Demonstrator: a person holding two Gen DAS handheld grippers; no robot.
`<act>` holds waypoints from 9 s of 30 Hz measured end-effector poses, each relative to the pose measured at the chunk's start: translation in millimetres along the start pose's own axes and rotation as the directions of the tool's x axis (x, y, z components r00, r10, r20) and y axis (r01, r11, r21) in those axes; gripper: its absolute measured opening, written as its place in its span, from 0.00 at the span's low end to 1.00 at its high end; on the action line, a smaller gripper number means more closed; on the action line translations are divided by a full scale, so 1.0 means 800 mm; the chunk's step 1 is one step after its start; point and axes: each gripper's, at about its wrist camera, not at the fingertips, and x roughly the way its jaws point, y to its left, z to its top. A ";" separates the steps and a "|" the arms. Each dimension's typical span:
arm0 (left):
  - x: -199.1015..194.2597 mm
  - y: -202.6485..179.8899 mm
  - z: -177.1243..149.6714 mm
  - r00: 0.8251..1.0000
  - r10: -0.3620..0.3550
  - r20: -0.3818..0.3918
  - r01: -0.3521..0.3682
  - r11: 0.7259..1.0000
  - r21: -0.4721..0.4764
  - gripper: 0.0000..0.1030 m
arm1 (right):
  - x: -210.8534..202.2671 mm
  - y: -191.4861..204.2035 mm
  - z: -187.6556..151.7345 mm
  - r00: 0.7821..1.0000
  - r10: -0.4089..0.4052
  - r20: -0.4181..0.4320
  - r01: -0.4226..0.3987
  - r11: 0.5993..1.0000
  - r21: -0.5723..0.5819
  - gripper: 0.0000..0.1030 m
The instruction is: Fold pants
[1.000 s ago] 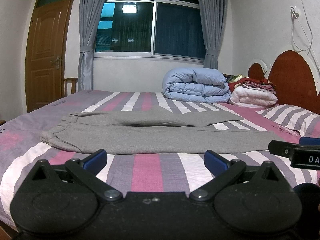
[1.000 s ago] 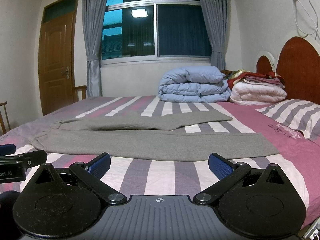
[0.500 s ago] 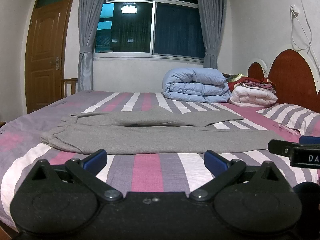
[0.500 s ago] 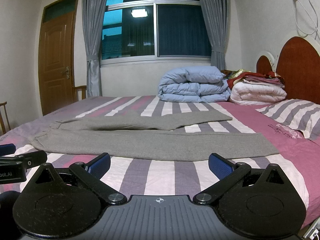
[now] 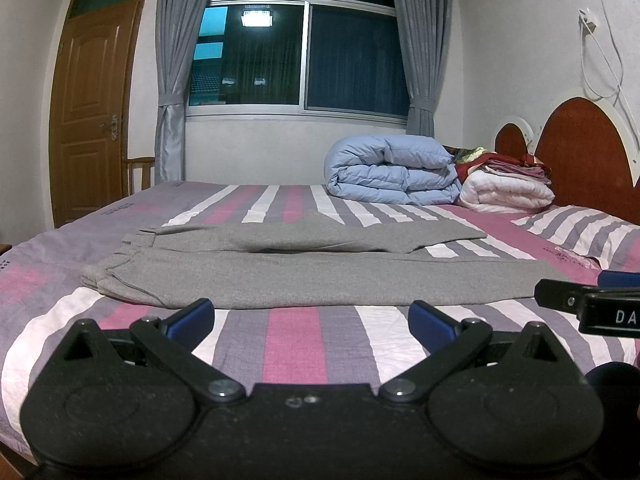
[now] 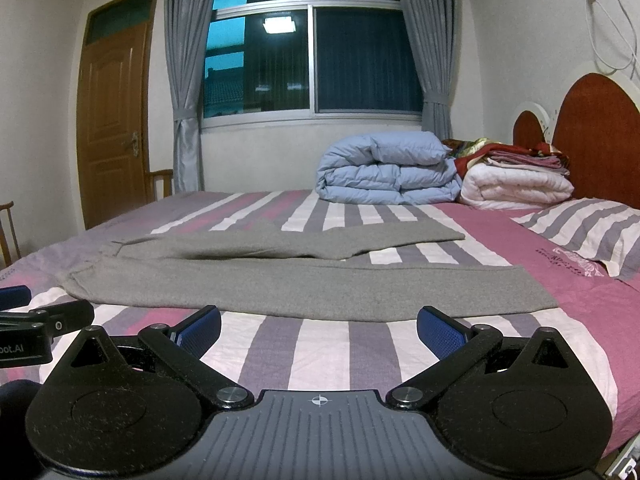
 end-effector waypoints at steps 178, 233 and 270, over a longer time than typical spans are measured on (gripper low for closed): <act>0.290 0.476 0.022 0.936 -0.308 -0.172 0.078 0.656 -0.750 0.20 | 0.413 0.019 0.062 0.864 0.422 -0.275 -0.108 0.688 0.717 0.32; 0.245 0.357 0.073 0.944 0.005 -0.331 -0.142 0.910 -0.389 0.43 | 0.315 -0.032 0.085 0.935 0.263 -0.237 -0.118 0.864 0.490 0.31; 0.303 0.198 0.023 0.926 0.215 -0.311 -0.263 0.957 -0.122 0.65 | 0.283 -0.087 0.064 0.934 0.070 -0.350 0.096 0.894 0.437 0.49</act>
